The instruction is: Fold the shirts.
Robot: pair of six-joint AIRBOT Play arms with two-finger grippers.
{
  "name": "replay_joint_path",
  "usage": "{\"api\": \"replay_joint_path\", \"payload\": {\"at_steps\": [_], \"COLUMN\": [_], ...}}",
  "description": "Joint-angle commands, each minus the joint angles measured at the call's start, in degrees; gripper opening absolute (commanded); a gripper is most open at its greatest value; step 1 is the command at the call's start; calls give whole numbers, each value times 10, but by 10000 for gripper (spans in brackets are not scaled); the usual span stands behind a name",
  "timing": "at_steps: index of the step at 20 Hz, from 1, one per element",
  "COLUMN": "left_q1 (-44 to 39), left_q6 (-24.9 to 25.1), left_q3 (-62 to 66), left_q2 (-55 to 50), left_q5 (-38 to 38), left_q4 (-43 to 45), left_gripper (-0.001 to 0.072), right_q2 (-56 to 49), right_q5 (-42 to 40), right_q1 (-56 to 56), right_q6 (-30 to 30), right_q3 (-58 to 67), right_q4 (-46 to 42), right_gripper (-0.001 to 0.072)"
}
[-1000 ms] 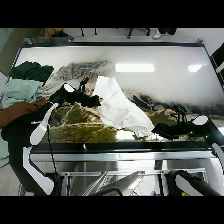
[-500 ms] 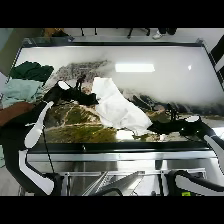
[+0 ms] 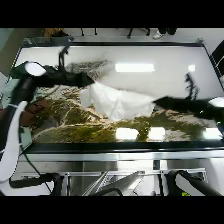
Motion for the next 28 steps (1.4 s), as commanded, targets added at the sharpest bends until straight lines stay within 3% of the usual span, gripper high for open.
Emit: {"api": "replay_joint_path", "payload": {"at_steps": [1, 6, 10, 16, 20, 21, 22, 23, 24, 25, 26, 27, 28], "left_q1": [-15, -54, -80, -80, -80, -80, -79, -75, -68, -57, -44, -29, -16], "left_q6": [7, -3, -68, -70, -50, -45, -39, -40, -40, -40, -40, -40, -40], "left_q3": [94, 201, 106, -133, -241, -256, -261, -255, -240, -218, -193, -167, -147], "left_q2": [123, 241, 307, 229, 92, 58, 30, 2, -20, -39, -52, -59, -61], "left_q5": [-2, -9, -9, -3, 49, 69, 83, 93, 91, 84, 68, 46, 27], "left_q4": [-40, 29, 179, 191, 191, 191, 192, 191, 191, 191, 191, 191, 191], "left_gripper": [18, 18, 19, 19, 22, 132, 483, 708, 703, 703, 703, 703, 703], "right_q2": [72, 125, 127, 50, -25, -44, -66, -88, -109, -121, -130, -132, -130], "right_q5": [22, 2, 21, 54, 4, -29, -64, -86, -103, -119, -130, -132, -131], "right_q1": [-35, -54, -54, -52, -52, -52, -52, -52, -53, -54, -54, -54, -54], "right_q6": [-3, -3, 30, 49, -5, -24, -41, -51, -62, -63, -63, -63, -63], "right_q3": [191, 350, 346, 136, -70, -106, -131, -138, -136, -129, -116, -102, -86], "right_q4": [51, 50, -3, -28, -29, -29, -29, -29, -27, -29, -30, -31, -42], "right_gripper": [19, 19, 19, 19, 21, 22, 24, 28, 136, 311, 415, 430, 496]}}
